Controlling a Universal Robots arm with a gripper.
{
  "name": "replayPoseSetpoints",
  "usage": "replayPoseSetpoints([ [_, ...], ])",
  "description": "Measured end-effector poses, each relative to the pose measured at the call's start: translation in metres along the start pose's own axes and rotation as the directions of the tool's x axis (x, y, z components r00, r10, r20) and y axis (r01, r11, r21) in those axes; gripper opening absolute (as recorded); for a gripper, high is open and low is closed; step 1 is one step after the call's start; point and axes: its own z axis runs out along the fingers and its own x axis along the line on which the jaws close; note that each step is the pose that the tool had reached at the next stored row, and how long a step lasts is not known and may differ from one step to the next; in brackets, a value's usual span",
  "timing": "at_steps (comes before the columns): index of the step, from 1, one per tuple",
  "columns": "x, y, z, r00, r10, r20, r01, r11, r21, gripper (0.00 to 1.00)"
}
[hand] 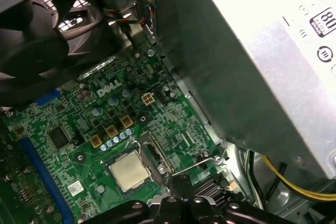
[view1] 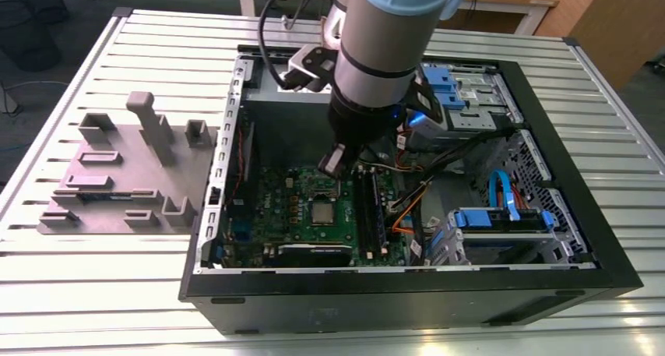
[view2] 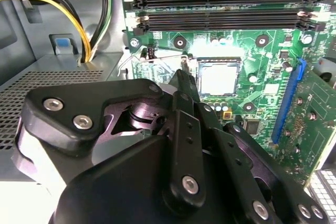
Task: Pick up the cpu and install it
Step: 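Close the cpu cover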
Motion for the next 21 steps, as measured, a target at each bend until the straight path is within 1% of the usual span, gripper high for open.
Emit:
replayPoseSetpoints([
  [10,0.0068,-0.0044,-0.0006,1.0,0.0,-0.0001,0.0,1.0,0.0,0.1],
  [14,0.0093,-0.0051,-0.0008,1.0,-0.002,-0.0002,0.002,1.0,0.0001,0.1],
  [16,0.0123,-0.0031,-0.0007,1.0,-0.005,-0.0005,0.005,1.0,-0.0001,0.1],
  [18,0.0167,0.0012,-0.0004,1.0,-0.006,-0.0005,0.006,1.0,-0.0002,0.1],
  [21,0.0235,0.0059,-0.0002,1.0,-0.008,-0.0008,0.008,1.0,-0.0002,0.1],
])
